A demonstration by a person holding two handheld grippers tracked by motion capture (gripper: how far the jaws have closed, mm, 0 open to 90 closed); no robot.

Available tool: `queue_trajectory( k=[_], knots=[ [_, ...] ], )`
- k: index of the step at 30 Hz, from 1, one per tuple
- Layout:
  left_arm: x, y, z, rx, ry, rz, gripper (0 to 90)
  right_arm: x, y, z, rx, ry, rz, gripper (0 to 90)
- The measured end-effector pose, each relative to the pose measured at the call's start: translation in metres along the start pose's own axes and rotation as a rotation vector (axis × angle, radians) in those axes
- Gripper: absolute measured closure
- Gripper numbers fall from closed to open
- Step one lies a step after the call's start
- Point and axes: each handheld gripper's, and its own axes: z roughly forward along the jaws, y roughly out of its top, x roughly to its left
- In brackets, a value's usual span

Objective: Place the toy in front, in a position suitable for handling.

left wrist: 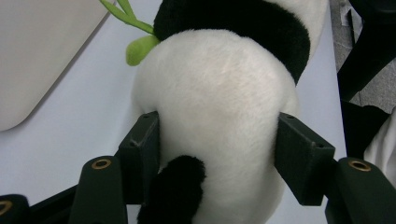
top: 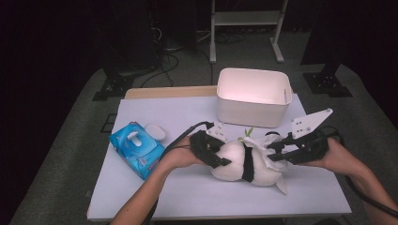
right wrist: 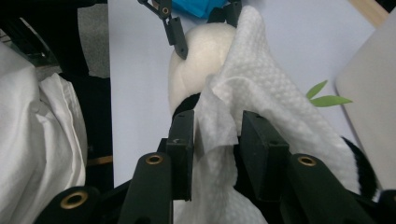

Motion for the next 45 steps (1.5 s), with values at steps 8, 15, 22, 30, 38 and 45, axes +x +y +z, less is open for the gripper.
queue_trajectory(
  k=[8,15,22,30,38,45],
  knots=[
    [-0.001,0.001,0.000,0.001,-0.001,0.004,36.5,-0.002,0.004,-0.006,0.003,-0.047,-0.011,57.1],
    [-0.002,0.001,0.001,-0.001,0.000,0.007,36.5,-0.013,0.009,0.023,0.044,-0.008,-0.005,53.6],
    [-0.004,0.001,0.002,0.008,0.005,0.022,36.4,-0.012,0.009,0.043,0.043,0.024,-0.013,61.5],
    [-0.006,0.003,0.002,-0.006,0.001,0.018,36.1,-0.010,0.005,0.032,0.000,0.026,-0.024,82.5],
    [-0.005,0.002,0.002,-0.005,0.000,0.016,36.0,-0.008,-0.007,0.006,0.011,-0.040,-0.010,83.8],
    [-0.006,0.002,0.002,-0.003,0.001,0.021,36.2,-0.018,-0.028,-0.016,0.039,-0.128,0.049,83.8]
  ],
)
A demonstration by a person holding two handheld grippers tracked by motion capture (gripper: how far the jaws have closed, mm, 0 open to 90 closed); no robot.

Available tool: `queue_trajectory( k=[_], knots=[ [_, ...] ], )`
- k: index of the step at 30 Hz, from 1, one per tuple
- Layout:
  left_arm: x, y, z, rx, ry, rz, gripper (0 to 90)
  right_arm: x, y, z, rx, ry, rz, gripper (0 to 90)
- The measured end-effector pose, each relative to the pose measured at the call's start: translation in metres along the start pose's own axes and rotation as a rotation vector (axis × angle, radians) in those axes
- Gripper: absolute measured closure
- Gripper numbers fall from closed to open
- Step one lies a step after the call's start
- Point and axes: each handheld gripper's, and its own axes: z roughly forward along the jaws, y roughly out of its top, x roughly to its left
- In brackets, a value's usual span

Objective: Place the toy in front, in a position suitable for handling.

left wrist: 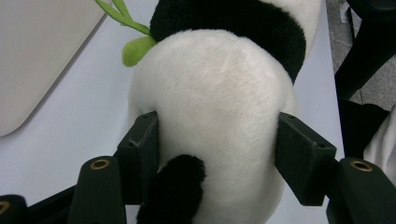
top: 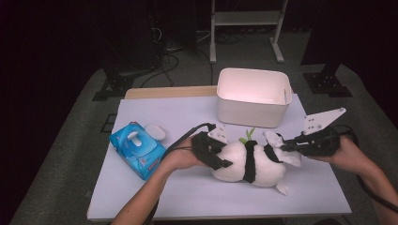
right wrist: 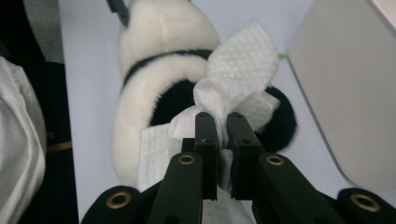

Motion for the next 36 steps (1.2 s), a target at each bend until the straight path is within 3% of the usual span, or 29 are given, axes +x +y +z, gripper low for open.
queue_trajectory(
  k=[4,9,15,21,27,32,36],
  knots=[
    [-0.001,0.001,0.001,-0.003,-0.002,0.005,37.1,-0.004,-0.005,0.000,0.001,-0.002,0.020,83.8],
    [-0.003,0.005,0.001,0.003,-0.009,0.019,37.8,-0.005,0.005,0.007,0.012,-0.014,-0.007,83.8],
    [-0.003,0.004,0.002,0.011,-0.001,0.019,37.8,-0.001,0.014,0.018,0.003,0.018,-0.023,83.8],
    [-0.002,0.003,0.001,-0.005,-0.008,0.012,38.6,-0.005,0.003,0.006,0.013,-0.004,0.004,83.8],
    [-0.004,0.009,0.002,-0.026,-0.004,0.023,39.6,0.001,-0.001,0.006,-0.003,0.030,0.013,83.7],
    [-0.006,0.017,0.003,-0.056,-0.004,0.024,39.7,0.009,0.010,0.016,-0.018,0.071,-0.020,83.6],
    [-0.007,0.020,0.003,-0.039,0.003,0.045,39.8,0.018,0.022,0.029,-0.002,0.101,-0.067,83.4]
  ],
)
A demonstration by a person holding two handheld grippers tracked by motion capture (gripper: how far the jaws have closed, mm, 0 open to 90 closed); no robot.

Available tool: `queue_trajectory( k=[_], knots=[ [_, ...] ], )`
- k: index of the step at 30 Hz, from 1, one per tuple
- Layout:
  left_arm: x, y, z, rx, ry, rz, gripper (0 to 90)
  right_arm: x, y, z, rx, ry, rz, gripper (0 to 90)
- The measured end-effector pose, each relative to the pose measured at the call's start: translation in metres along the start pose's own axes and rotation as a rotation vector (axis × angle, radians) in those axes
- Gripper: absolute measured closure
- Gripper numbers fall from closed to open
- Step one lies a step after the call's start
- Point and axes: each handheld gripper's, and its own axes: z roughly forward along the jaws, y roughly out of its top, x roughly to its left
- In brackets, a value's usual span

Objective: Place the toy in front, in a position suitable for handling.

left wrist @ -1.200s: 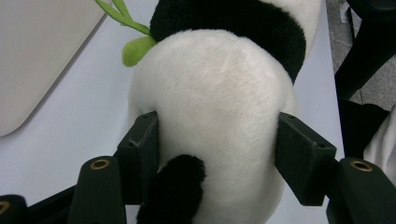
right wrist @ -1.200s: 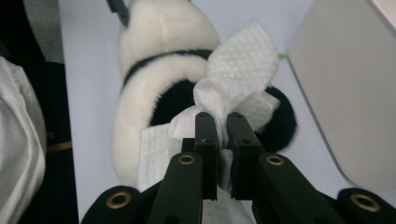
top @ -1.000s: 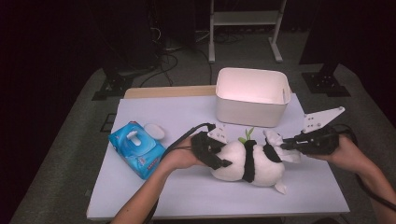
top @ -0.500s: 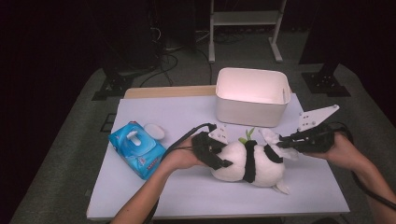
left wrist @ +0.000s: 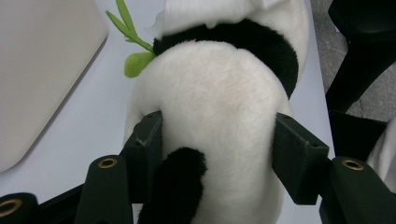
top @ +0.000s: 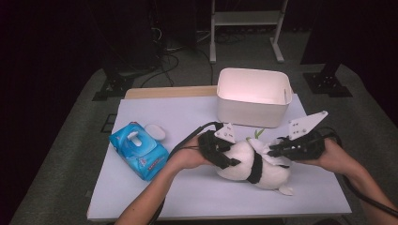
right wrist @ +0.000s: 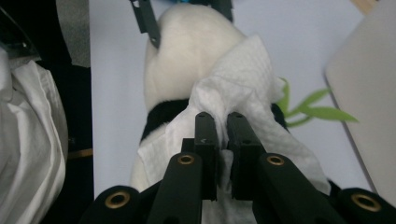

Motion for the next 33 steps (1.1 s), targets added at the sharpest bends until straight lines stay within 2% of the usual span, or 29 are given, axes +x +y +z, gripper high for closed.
queue_trajectory(
  k=[2,6,11,15,21,27,30,33],
  knots=[
    [0.000,-0.002,0.000,-0.003,-0.002,-0.005,39.8,0.001,0.002,0.003,0.005,0.004,-0.010,83.5],
    [0.000,-0.005,-0.001,-0.017,-0.007,-0.007,39.1,0.000,-0.004,-0.001,0.005,0.003,0.012,83.7],
    [0.001,-0.004,-0.002,-0.032,-0.016,-0.013,33.7,-0.001,-0.013,-0.002,0.003,0.002,0.024,83.7],
    [0.003,-0.006,-0.005,-0.042,-0.024,-0.037,29.6,-0.001,-0.018,-0.004,-0.001,0.004,0.031,83.7],
    [0.005,-0.013,-0.008,-0.032,-0.026,-0.056,21.9,-0.001,-0.028,-0.009,-0.005,0.006,0.040,83.7],
    [0.007,-0.018,-0.005,-0.025,-0.047,-0.074,19.9,-0.003,-0.039,-0.015,-0.011,0.002,0.051,83.7],
    [0.009,-0.021,-0.003,-0.030,-0.063,-0.090,21.1,-0.003,-0.042,-0.017,-0.009,0.001,0.059,83.7],
    [0.008,-0.022,-0.002,-0.052,-0.075,-0.080,31.5,-0.003,-0.043,-0.017,-0.007,0.004,0.067,83.7]
  ],
)
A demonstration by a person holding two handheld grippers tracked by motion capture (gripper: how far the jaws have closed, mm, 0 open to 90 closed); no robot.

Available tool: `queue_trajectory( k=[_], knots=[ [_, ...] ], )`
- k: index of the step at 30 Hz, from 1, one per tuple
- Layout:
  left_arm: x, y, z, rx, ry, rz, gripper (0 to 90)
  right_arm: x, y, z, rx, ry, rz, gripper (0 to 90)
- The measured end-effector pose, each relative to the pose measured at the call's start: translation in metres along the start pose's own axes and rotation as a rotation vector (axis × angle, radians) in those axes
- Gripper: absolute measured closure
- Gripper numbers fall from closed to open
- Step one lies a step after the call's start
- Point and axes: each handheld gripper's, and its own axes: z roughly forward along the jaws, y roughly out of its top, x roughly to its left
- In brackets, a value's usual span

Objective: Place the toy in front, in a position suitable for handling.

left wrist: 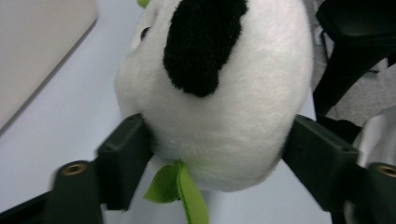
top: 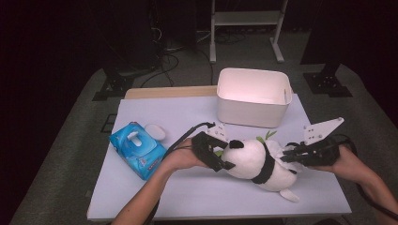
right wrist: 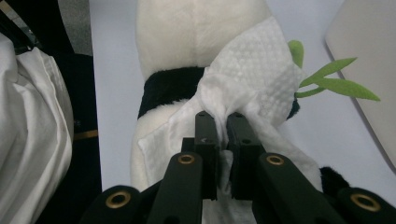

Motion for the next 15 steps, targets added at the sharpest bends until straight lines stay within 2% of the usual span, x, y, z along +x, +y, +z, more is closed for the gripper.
queue_trajectory(
  k=[4,6,8,10,15],
  knots=[
    [-0.002,0.006,-0.004,-0.037,0.010,0.001,40.4,0.003,0.008,0.002,-0.003,0.000,-0.019,83.7],
    [-0.004,0.011,-0.004,-0.031,0.012,0.017,40.8,0.004,0.014,0.005,0.003,-0.002,-0.032,83.7],
    [-0.006,0.015,-0.004,-0.023,0.016,0.032,40.7,0.004,0.020,0.007,-0.015,0.015,-0.037,83.7],
    [-0.006,0.016,-0.004,-0.007,0.028,0.038,40.6,0.006,0.026,0.012,0.001,0.009,-0.060,83.6],
    [-0.006,0.014,-0.003,-0.012,0.022,0.032,36.9,0.006,0.021,0.012,0.000,0.007,-0.053,83.8]
  ],
)
